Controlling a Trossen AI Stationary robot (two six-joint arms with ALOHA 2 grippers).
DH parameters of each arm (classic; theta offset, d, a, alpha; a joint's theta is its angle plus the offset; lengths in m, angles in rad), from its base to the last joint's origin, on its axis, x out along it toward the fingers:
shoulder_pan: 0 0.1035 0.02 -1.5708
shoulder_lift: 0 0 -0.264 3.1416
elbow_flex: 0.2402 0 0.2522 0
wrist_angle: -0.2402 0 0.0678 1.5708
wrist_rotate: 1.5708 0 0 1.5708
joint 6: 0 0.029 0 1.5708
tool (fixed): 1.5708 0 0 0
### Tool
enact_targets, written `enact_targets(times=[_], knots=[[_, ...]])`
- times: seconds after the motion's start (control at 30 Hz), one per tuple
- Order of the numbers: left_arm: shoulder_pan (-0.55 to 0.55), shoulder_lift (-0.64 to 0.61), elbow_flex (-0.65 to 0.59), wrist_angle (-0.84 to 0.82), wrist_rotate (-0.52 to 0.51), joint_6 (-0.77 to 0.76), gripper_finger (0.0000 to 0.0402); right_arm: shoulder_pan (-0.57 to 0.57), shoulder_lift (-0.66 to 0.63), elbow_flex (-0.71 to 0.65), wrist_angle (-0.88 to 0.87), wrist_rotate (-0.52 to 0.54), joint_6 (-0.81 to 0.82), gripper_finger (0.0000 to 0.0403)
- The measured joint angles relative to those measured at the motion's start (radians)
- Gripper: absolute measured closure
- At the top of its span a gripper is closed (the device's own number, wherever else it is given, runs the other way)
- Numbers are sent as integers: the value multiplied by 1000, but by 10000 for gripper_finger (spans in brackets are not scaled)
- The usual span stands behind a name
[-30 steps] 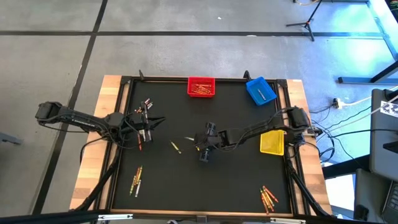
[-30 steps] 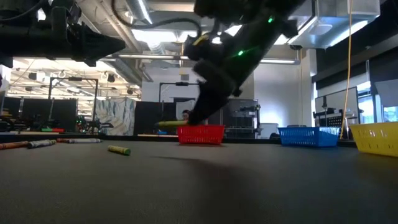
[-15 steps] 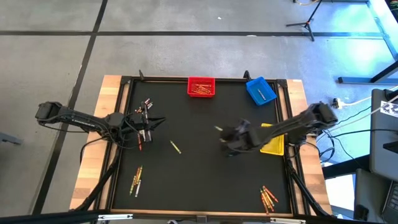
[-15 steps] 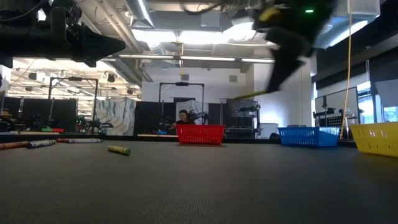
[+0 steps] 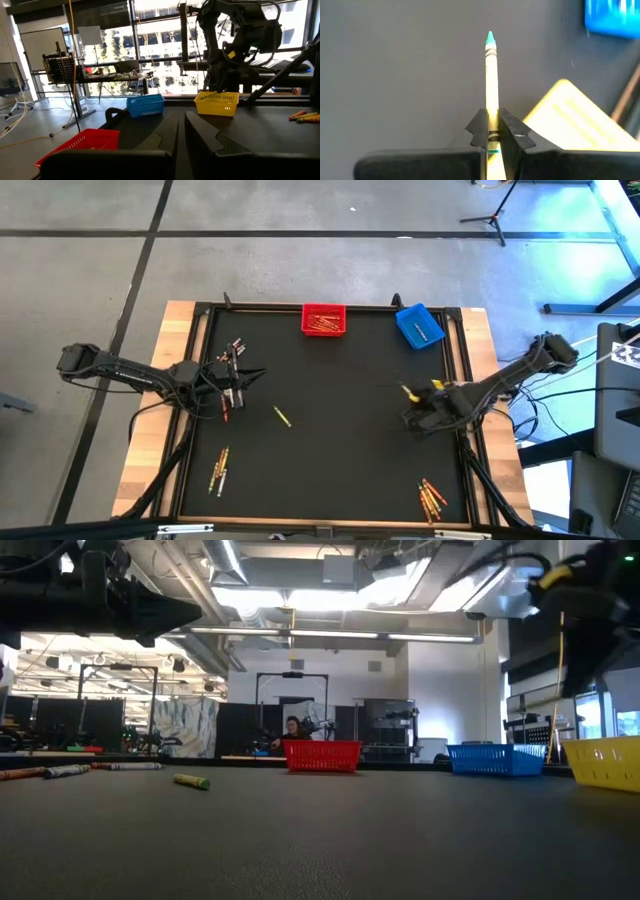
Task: Sort crayons
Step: Put the green crayon into the yellow bin
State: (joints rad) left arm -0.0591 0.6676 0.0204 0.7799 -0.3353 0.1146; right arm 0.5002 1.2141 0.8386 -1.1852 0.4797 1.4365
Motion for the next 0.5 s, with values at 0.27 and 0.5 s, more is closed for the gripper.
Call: enact_targets(times=[0.27,0.5], knots=[[0,0,0,0,0,0,376,57,-32,-18,-168,-132,191,376],[0,0,0,-1,-1,0,376,72,-32,-18,-219,-213,253,377]])
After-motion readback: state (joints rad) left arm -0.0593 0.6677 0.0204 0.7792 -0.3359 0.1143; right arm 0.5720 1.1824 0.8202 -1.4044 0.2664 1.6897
